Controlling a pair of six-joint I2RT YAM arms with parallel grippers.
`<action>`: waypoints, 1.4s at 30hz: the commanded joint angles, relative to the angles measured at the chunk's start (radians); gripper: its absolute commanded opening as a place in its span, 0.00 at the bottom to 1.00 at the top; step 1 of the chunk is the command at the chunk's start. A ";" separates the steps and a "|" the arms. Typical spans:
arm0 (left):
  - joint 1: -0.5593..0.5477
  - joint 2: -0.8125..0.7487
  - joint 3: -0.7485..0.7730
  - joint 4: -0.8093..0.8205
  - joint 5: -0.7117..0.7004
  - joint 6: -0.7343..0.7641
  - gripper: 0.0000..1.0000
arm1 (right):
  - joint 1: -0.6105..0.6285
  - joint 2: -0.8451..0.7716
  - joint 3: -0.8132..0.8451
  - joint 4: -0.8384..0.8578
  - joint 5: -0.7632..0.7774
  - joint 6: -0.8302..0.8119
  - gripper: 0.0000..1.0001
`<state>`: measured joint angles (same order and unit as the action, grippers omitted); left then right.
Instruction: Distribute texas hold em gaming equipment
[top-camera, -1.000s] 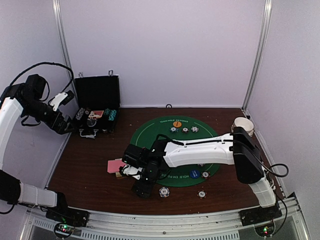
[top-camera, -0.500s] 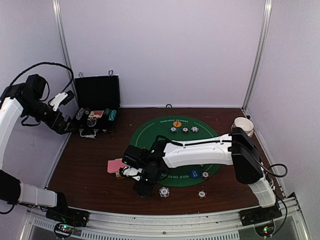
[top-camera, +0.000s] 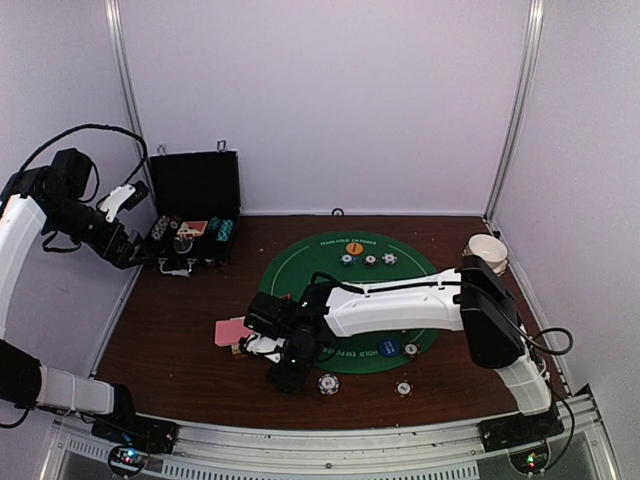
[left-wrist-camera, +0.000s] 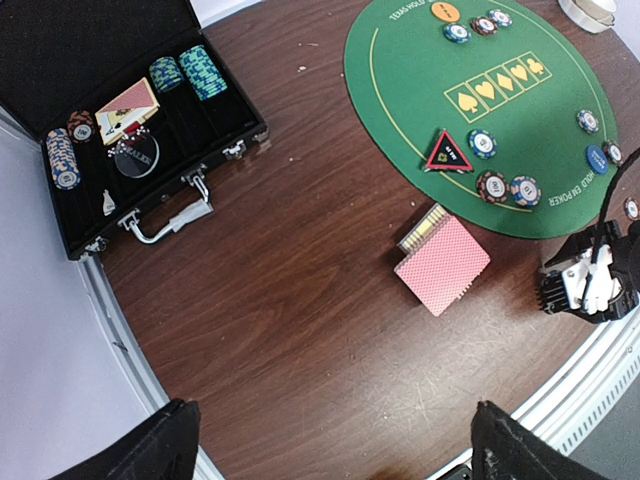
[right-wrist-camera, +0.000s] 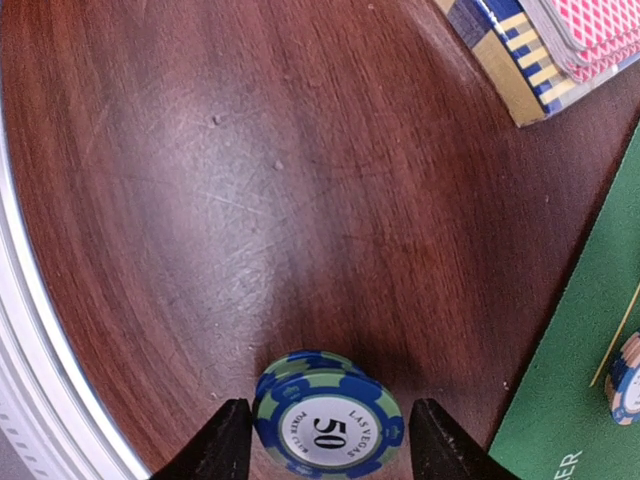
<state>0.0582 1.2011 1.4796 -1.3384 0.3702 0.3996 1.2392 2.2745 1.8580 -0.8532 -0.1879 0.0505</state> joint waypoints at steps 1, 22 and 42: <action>0.006 -0.012 0.021 -0.003 0.005 0.016 0.98 | 0.004 0.014 0.004 -0.007 -0.008 -0.005 0.54; 0.006 -0.015 0.011 -0.003 0.001 0.018 0.98 | 0.009 -0.043 0.016 -0.016 0.007 -0.003 0.28; 0.006 -0.016 0.008 -0.002 0.000 0.019 0.98 | -0.025 -0.202 -0.029 -0.027 0.069 0.049 0.26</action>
<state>0.0582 1.2007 1.4796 -1.3388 0.3695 0.4030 1.2346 2.1555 1.8576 -0.8799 -0.1566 0.0631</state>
